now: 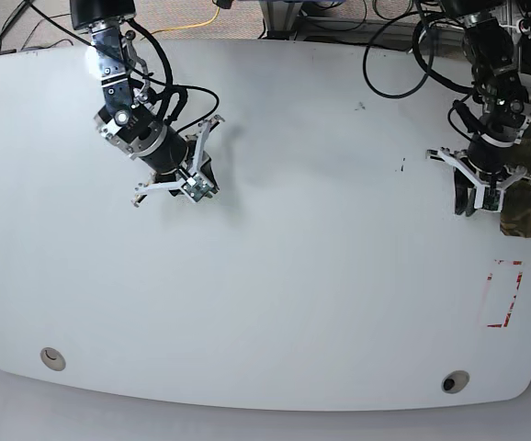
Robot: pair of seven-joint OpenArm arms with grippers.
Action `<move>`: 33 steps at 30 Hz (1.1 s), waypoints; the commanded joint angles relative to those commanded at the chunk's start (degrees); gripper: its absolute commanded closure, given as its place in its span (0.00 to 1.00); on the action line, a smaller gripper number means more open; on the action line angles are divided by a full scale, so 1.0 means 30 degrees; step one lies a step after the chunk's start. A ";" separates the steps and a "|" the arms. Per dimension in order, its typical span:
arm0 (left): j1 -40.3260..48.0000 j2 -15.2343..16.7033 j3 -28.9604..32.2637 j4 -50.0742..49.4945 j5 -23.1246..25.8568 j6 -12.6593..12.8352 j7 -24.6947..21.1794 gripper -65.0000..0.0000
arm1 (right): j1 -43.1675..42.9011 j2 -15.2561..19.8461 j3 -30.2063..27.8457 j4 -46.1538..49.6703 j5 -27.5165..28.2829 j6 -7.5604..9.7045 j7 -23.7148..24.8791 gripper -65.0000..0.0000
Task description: Layout the t-shirt on the table in an organized manner, then fold the t-shirt properly
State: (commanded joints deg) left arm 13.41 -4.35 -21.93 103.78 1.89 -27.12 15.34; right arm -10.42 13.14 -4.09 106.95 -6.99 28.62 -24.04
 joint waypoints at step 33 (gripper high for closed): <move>1.1810 0.0674 0.2960 0.3311 0.0908 0.0059 -0.2462 0.89 | -1.4681 -0.0117 0.8498 0.1993 0.5861 0.0000 0.4777 0.95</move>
State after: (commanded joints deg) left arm 48.84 -2.33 -13.05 113.71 4.62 -26.95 7.96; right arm -54.46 12.79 21.41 112.92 10.59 28.62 -9.71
